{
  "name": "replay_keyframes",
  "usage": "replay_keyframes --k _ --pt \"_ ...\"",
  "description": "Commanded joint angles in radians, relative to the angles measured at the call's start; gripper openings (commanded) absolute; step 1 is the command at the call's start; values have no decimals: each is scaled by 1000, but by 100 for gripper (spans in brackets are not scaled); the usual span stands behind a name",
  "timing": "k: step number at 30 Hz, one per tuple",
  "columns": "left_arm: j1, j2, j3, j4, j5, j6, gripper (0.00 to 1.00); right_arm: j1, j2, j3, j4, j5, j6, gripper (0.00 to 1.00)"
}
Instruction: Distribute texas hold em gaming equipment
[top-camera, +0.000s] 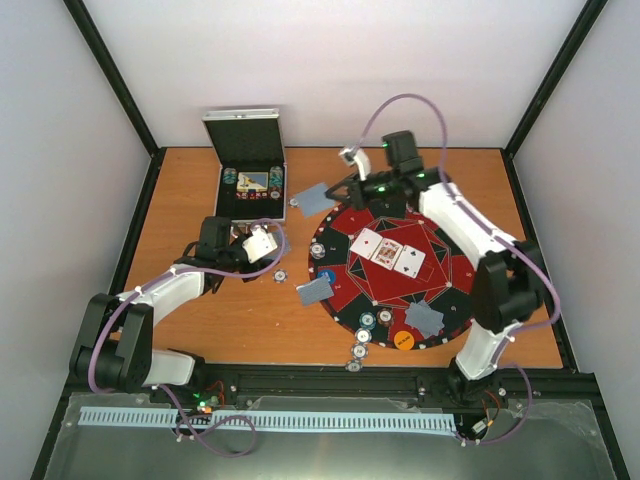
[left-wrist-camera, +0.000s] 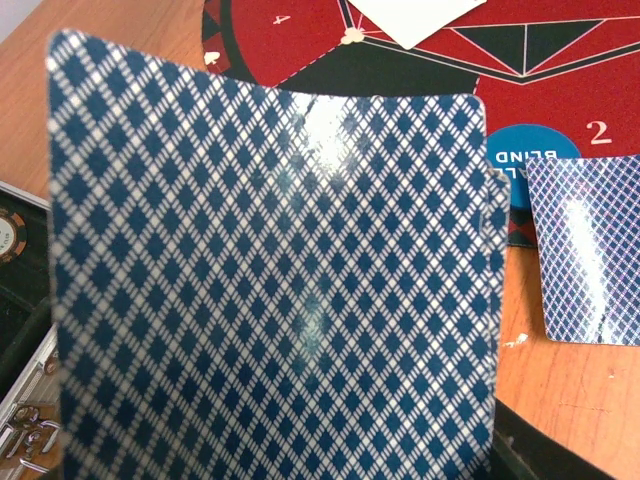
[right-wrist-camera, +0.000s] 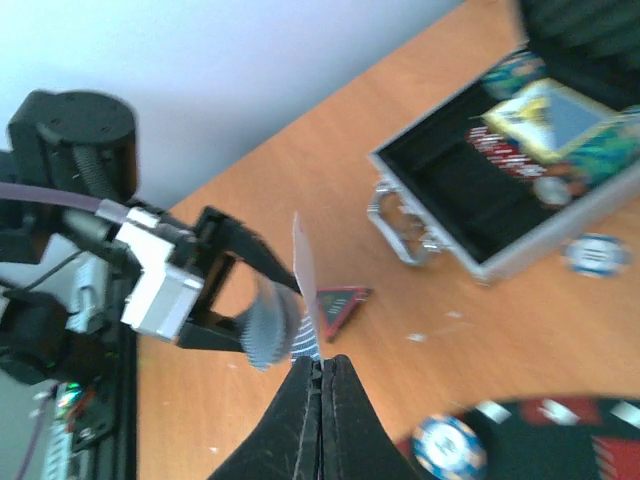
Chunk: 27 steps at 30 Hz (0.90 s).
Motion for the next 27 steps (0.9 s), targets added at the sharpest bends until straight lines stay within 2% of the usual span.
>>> replay_keyframes --k 1,7,14,19,27 --pt "-1 -22 14 23 30 -1 53 -97 -132 23 -207 225 -94 3" --pt "-1 -24 21 50 33 -21 53 -135 -275 -25 -491 671 -296 3" --pt "10 -6 41 59 52 -48 53 -145 -381 -144 -681 944 -446 3" --pt "17 -4 43 62 54 -35 53 -152 -371 -193 -833 1034 -498 3" --pt "25 -4 36 65 58 -38 53 -156 -349 -337 -811 1034 -582 3"
